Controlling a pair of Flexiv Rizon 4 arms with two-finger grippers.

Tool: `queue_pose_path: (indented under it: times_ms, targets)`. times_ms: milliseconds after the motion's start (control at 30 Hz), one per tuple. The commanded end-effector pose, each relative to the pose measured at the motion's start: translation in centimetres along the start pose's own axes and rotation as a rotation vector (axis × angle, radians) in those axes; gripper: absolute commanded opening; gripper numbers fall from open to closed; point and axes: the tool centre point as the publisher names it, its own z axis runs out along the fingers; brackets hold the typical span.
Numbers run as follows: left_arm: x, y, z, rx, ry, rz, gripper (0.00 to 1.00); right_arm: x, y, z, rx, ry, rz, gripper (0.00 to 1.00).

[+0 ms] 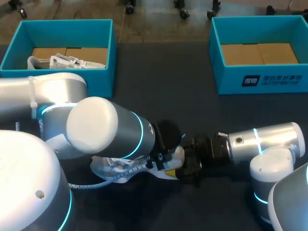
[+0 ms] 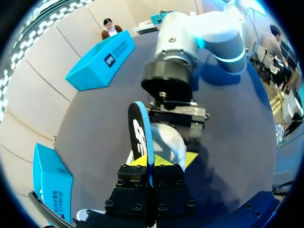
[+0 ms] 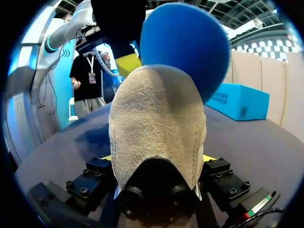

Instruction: Take the shoe out of the shoebox, open the shoe tongue, remove and reinsert the insole, then place the shoe into the shoebox

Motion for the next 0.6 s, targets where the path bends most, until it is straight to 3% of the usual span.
queue_pose_path:
  times_ms: [33, 300, 333, 367, 400, 500, 600]
  targets:
    - [-0.5, -0.2, -0.3, 0.010, -0.016, -0.009, 0.00, 0.0, 0.1, 0.2, 0.008, 0.001, 0.001, 0.00]
    - [-1.1, -1.7, 0.0, 0.032, -0.059, -0.020, 0.00, 0.0, 0.1, 0.2, 0.008, 0.001, 0.001, 0.00]
    - [-1.1, -1.7, 0.0, 0.033, -0.059, -0.021, 0.09, 0.0, 0.1, 0.2, 0.008, 0.001, 0.001, 0.00]
    - [-1.1, -1.7, 0.0, 0.033, -0.059, -0.022, 0.41, 0.0, 0.1, 0.2, 0.008, 0.001, 0.001, 0.00]
    - [-0.9, -1.6, -0.1, 0.036, -0.054, -0.025, 0.63, 0.0, 0.1, 0.2, 0.008, 0.001, 0.001, 0.00]
    - [-0.5, -1.1, -0.3, 0.048, -0.056, -0.034, 0.80, 0.0, 0.1, 0.2, 0.008, 0.001, 0.001, 0.00]
    - [-0.1, -0.4, -0.3, 0.054, -0.054, -0.043, 0.85, 0.0, 0.1, 0.2, 0.008, 0.001, 0.001, 0.00]
